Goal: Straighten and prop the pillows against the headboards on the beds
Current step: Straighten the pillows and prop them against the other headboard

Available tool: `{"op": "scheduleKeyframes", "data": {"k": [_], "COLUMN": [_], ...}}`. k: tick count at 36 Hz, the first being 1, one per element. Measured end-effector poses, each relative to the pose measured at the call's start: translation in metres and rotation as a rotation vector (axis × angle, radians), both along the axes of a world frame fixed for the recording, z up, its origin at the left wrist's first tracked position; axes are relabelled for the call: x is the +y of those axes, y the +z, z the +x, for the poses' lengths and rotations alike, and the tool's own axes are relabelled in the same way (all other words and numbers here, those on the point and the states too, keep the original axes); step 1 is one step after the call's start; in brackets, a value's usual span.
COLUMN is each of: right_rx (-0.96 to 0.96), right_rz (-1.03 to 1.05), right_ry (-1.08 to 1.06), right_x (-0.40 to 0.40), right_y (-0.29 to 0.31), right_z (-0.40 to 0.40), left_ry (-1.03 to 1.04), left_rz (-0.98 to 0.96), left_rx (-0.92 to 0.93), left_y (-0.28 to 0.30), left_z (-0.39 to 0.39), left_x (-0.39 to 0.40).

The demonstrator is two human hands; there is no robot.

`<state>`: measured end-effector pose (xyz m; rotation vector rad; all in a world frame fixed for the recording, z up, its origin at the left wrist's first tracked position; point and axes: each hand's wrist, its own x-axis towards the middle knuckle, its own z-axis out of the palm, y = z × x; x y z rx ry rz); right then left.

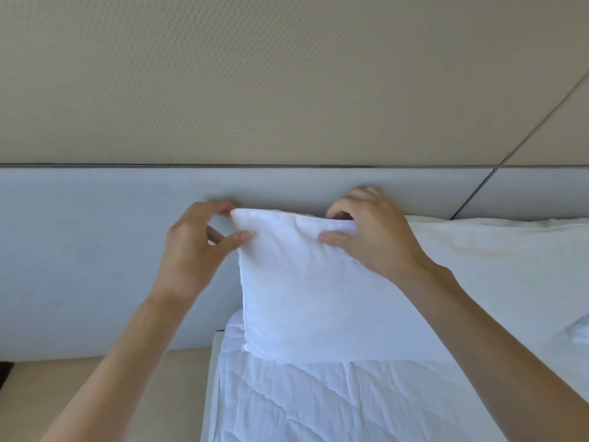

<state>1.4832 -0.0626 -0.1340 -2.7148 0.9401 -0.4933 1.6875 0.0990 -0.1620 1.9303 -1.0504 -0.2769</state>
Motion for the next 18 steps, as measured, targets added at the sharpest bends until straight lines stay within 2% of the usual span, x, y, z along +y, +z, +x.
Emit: {"op": "scheduleKeyframes", "data": {"k": [3, 8, 12, 18], "right_rx": [-0.005, 0.005, 0.066, -0.024], "right_rz": [-0.001, 0.049, 0.058, 0.092], "right_ry": [0.141, 0.224, 0.219, 0.124], "right_x": [0.019, 0.041, 0.049, 0.043], "right_y": [0.005, -0.002, -0.005, -0.009], "right_z": [0.031, 0.075, 0.097, 0.103], "left_ry": [0.015, -0.128, -0.110, 0.018], "left_rz": [0.075, 0.408, 0.503, 0.455], "left_rx": [0.300, 0.689, 0.757, 0.807], "left_y": [-0.041, -0.144, -0.205, -0.249], "left_z": [0.005, -0.014, -0.028, -0.039], "left_x": [0.021, 0.041, 0.046, 0.046]}}
